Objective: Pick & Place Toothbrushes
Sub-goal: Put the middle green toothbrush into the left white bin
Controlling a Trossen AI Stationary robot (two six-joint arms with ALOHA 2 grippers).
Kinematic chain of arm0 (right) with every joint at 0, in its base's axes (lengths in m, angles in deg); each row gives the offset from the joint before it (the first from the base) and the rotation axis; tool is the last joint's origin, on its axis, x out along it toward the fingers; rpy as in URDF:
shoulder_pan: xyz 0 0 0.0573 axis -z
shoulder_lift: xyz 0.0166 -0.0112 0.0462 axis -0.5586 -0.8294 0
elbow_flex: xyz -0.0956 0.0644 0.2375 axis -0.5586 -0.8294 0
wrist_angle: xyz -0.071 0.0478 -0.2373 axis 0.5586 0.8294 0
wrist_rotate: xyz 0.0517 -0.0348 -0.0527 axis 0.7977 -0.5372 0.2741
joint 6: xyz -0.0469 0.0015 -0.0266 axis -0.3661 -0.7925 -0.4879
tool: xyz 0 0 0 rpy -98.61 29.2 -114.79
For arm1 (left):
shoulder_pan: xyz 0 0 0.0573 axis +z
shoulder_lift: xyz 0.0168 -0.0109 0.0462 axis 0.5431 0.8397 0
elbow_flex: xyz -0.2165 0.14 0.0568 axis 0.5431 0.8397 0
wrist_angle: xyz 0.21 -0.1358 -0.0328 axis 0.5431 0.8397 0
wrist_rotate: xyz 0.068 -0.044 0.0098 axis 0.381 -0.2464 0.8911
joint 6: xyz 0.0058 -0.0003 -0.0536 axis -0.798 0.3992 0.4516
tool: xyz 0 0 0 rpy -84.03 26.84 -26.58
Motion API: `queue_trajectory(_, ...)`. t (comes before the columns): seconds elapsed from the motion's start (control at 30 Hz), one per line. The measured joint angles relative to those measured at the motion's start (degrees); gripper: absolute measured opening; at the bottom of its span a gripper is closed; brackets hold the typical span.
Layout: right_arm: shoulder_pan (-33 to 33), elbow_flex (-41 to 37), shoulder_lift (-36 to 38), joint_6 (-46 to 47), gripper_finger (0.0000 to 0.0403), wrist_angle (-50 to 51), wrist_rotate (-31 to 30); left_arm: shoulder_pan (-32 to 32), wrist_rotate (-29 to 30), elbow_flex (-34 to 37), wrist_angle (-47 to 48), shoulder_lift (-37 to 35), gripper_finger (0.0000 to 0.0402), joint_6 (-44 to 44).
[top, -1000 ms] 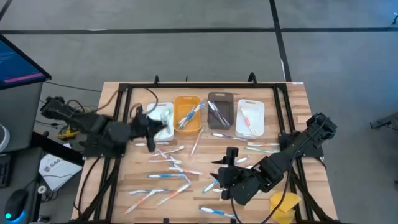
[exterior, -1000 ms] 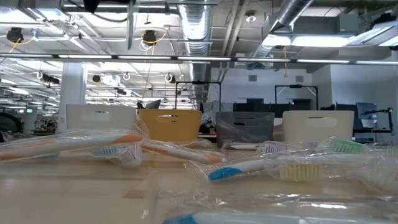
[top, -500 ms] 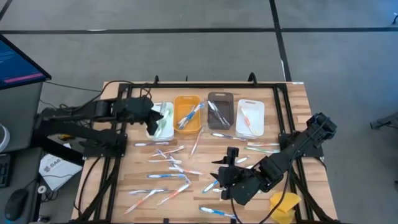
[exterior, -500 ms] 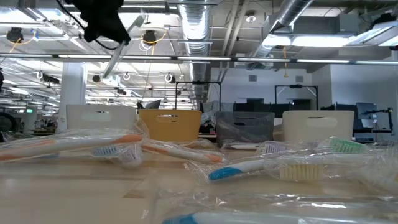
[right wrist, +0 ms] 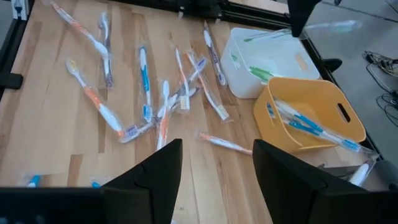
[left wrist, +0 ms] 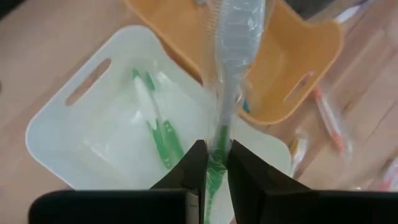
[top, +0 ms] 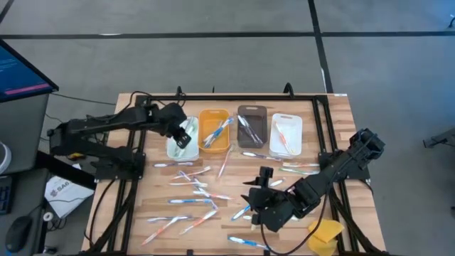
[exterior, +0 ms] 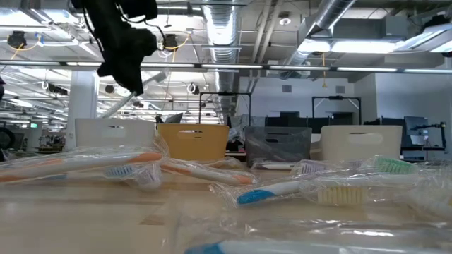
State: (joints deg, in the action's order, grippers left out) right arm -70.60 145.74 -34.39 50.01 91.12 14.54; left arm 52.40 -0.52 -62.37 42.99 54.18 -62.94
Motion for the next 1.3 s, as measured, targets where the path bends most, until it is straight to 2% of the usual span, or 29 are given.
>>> queue_trajectory(0.57,-0.15,0.0,0.0,0.34,0.0187,1.26,-0.01,7.37,-3.98,0.04,0.4,10.21,0.0038,-0.16)
queue_trajectory(0.73,-0.15,0.0,0.0,0.36,0.0188,1.27,-0.01,7.64,-4.16,0.04,0.89,13.02,0.0043,-0.16)
queue_trajectory(0.93,-0.15,0.0,0.0,0.5,0.0185,1.29,-0.01,7.64,-7.51,0.04,1.36,15.45,0.0042,-0.14)
queue_trajectory(1.3,-0.15,0.0,-0.04,0.51,0.0182,1.29,-0.01,7.62,-8.44,0.04,1.86,17.62,0.007,0.88)
